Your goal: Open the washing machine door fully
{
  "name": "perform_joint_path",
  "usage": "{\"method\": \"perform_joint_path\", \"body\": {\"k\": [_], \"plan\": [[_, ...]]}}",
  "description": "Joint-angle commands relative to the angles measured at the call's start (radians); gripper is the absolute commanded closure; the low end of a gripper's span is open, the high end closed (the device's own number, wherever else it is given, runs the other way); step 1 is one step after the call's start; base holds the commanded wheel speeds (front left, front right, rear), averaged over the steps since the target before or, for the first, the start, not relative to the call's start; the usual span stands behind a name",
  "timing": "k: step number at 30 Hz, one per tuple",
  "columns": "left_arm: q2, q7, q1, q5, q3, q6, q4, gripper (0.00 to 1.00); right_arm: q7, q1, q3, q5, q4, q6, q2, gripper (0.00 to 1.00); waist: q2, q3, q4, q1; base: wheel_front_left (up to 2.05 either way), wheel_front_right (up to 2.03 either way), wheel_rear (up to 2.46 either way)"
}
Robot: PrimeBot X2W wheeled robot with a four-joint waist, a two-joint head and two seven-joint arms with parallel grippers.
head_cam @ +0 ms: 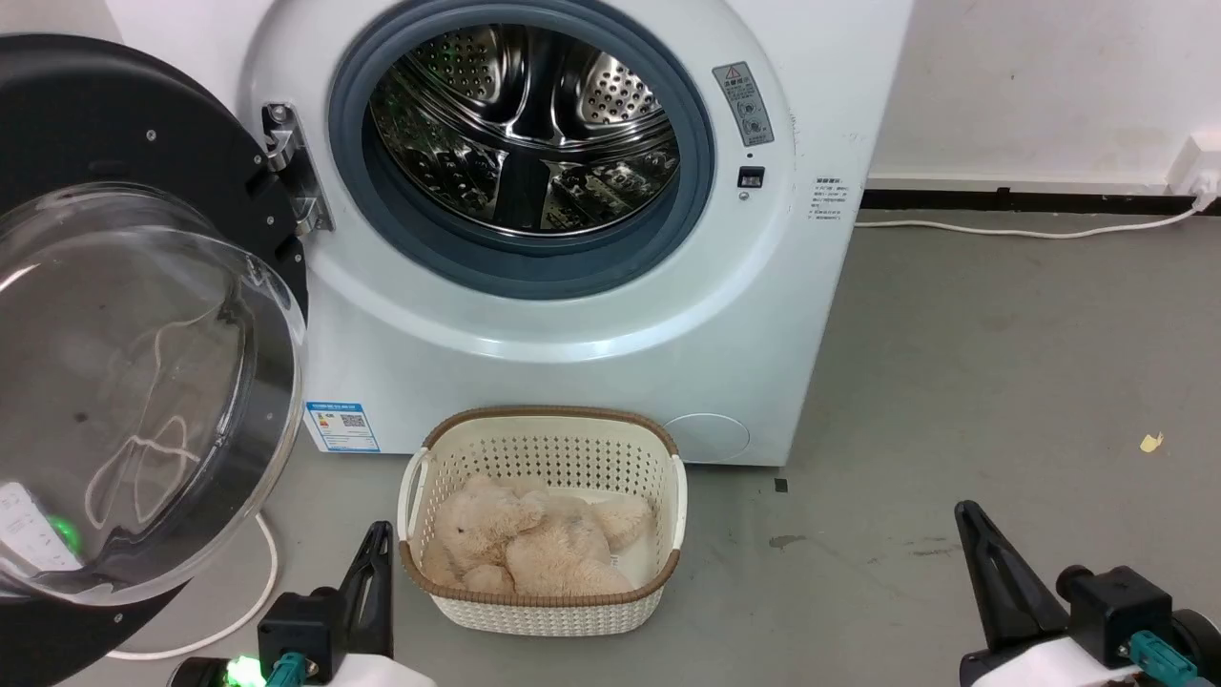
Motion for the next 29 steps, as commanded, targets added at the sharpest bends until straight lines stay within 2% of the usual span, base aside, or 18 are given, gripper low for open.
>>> {"method": "perform_joint_path", "body": {"k": [1, 29], "plan": [[-0.004, 0.005, -0.022, 0.007, 0.003, -0.006, -0.005, 1.0, 0.005, -0.015, 0.003, -0.005, 0.001, 0.0, 0.003, 1.0, 0.0, 0.001, -0.001, -0.0001, 0.0, 0.0, 0.0], [-0.018, 0.066, -0.056, 0.032, 0.036, -0.022, -0.021, 1.0, 0.067, -0.052, 0.024, -0.02, 0.002, 0.001, 0.004, 1.0, 0.0, 0.018, -0.012, -0.0001, 0.0, 0.0, 0.0]]}}
